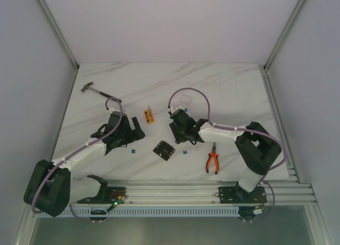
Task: Snap on the fuse box
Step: Adjust the fuse at the center of the board.
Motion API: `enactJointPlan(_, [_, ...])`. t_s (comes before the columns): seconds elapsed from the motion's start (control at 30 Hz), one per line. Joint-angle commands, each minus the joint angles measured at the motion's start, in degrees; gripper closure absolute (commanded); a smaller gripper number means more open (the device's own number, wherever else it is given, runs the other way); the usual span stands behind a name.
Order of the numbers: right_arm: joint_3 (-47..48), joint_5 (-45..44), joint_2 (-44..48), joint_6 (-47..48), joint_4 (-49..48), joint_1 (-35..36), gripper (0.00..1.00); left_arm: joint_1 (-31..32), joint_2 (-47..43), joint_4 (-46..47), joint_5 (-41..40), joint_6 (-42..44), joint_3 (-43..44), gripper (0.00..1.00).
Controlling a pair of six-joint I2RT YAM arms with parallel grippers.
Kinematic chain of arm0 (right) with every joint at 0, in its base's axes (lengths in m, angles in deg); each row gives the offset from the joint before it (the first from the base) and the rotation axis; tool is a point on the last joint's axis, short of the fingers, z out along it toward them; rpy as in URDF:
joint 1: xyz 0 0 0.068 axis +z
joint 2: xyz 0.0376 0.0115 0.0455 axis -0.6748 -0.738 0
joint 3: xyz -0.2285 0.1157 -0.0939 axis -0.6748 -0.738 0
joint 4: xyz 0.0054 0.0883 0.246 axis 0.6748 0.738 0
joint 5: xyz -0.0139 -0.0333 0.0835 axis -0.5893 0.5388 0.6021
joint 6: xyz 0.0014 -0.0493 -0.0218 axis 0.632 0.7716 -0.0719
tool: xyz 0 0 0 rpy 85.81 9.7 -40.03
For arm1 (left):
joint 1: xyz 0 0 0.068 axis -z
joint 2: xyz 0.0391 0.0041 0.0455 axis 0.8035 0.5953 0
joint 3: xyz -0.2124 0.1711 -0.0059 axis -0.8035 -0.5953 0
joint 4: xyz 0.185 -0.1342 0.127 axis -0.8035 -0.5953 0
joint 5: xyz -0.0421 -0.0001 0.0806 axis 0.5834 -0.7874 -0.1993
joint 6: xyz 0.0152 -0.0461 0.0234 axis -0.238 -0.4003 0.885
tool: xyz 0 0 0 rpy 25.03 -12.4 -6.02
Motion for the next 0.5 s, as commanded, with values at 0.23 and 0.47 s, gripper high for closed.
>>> enactJointPlan(0.23, [4.5, -6.5, -0.6, -8.5, 9.1, 4.9, 0.42, 0.5, 1.8, 1.3, 1.1, -0.2, 2.1, 0.0])
enactJointPlan(0.47, [4.7, -9.2, -3.2, -6.5, 9.9, 4.9, 0.41, 0.5, 1.7, 1.5, 1.4, -0.1, 1.9, 0.0])
